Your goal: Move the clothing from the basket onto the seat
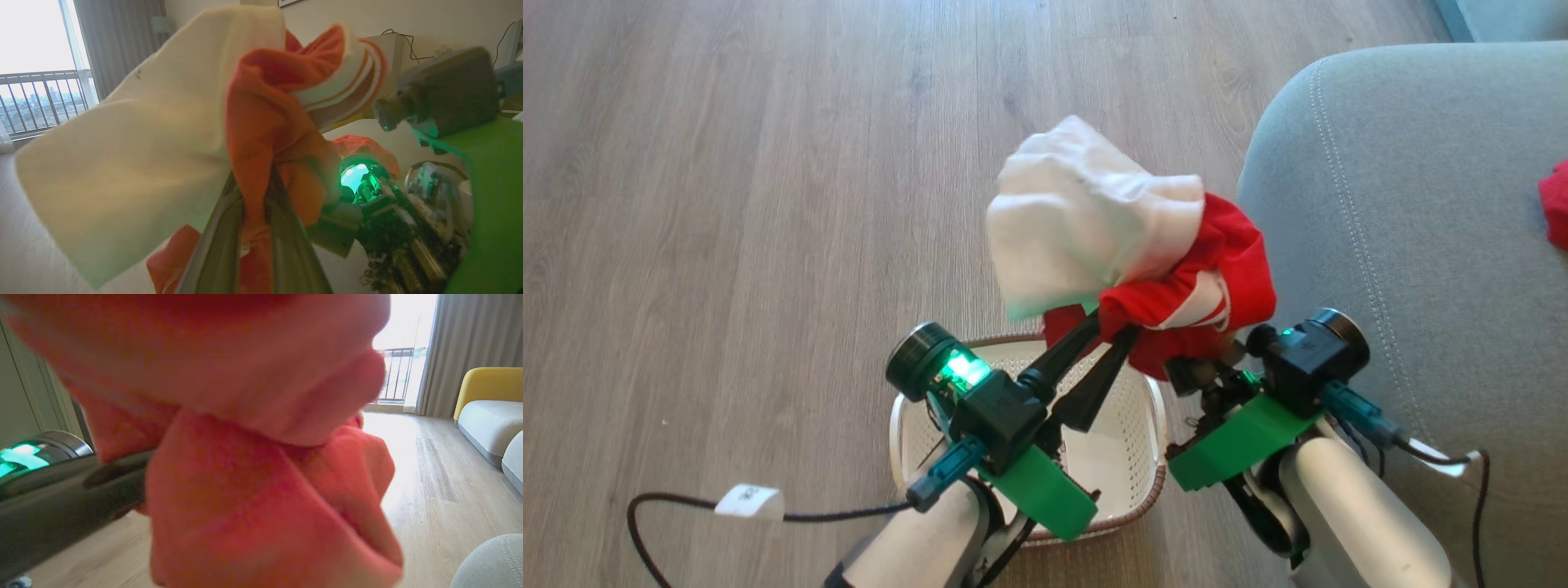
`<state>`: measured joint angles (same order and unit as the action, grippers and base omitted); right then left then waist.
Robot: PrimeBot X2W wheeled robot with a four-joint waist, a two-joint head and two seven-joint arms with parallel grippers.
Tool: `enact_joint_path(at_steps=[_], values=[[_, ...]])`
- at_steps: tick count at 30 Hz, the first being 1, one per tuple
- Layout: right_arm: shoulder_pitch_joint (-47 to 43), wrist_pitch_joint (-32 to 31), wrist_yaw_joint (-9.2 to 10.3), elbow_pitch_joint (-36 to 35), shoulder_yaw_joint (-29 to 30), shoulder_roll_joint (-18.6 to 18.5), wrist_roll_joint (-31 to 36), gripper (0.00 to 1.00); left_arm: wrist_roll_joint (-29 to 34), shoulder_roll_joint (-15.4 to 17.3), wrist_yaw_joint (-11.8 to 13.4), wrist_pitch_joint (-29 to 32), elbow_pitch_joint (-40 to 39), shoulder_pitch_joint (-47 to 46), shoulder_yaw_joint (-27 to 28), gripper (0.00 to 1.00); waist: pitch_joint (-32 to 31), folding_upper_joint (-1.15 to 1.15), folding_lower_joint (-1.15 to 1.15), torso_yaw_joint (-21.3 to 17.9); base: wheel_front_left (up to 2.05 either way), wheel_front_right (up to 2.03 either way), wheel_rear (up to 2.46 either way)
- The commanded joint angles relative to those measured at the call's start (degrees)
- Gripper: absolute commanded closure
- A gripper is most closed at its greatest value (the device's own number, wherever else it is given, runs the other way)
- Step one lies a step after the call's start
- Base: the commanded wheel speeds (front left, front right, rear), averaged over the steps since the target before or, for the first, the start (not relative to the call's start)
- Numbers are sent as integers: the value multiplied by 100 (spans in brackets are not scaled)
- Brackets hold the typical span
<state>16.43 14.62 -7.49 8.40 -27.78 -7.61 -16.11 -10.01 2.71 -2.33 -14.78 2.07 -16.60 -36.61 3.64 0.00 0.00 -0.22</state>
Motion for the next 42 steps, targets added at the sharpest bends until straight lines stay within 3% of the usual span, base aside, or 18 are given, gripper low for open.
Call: enact_joint_path(at_steps=[1,5,10,42], values=[[27,38,0,-324,39,130,19,100,37,17,-12,-22,-95,-214,238,100,-5,0,0,1,0,0,0],[-62,38,0,-454,154,182,-7,100,55,17,-7,-22,-53,-195,261,100,-8,0,0,-5,0,0,0],[-108,38,0,-574,252,205,52,100,91,17,5,-22,-43,-195,239,0,1,0,0,-28,0,0,0],[-247,38,0,-1429,1863,398,59,100,267,17,47,-22,207,-116,419,0,1,0,0,-81,0,0,0]])
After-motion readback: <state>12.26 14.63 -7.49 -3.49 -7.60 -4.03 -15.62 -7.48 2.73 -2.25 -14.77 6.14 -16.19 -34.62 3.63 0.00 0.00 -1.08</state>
